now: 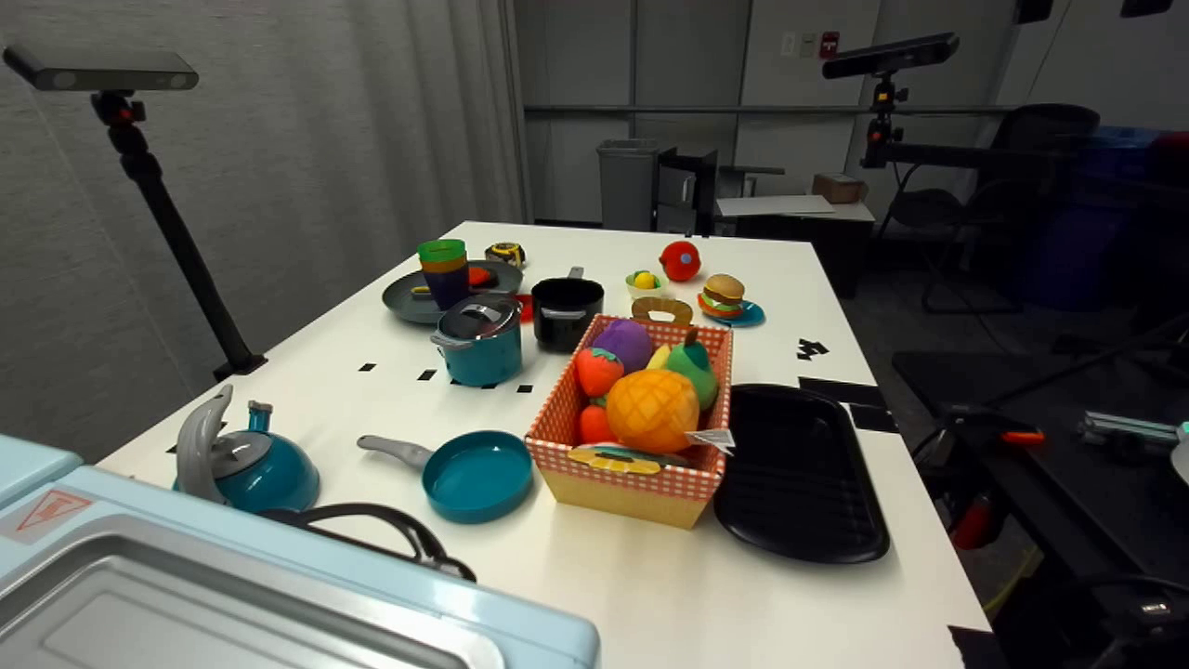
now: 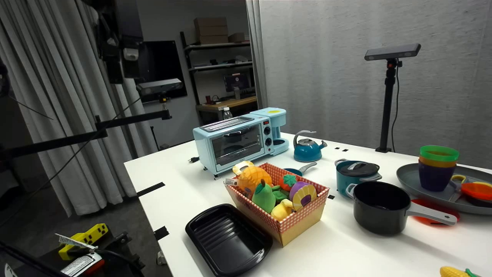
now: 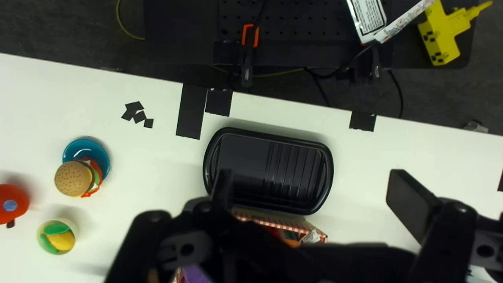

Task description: Move the lid from the blue pot to the black pot

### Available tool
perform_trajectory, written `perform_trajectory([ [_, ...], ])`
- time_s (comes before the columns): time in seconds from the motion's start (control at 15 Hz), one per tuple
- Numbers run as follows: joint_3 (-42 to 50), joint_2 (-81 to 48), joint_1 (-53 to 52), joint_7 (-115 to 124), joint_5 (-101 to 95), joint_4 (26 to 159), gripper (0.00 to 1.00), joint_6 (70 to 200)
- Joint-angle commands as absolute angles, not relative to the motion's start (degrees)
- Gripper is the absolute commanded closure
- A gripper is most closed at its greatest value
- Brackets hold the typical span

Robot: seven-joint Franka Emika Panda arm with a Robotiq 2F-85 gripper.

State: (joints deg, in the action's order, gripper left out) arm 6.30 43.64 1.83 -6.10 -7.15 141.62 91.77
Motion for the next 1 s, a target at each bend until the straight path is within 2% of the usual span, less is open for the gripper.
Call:
perform_trajectory([
  [0.0,4.4,45.2,4.1,-1.6,-9.3,143.5,0.0,96.7],
  [0.27,3.3,45.3,5.4,3.8,-9.1,144.6,0.0,101.0],
  [0.93,3.5,43.6,5.2,4.1,-8.0,143.5,0.0,99.8],
])
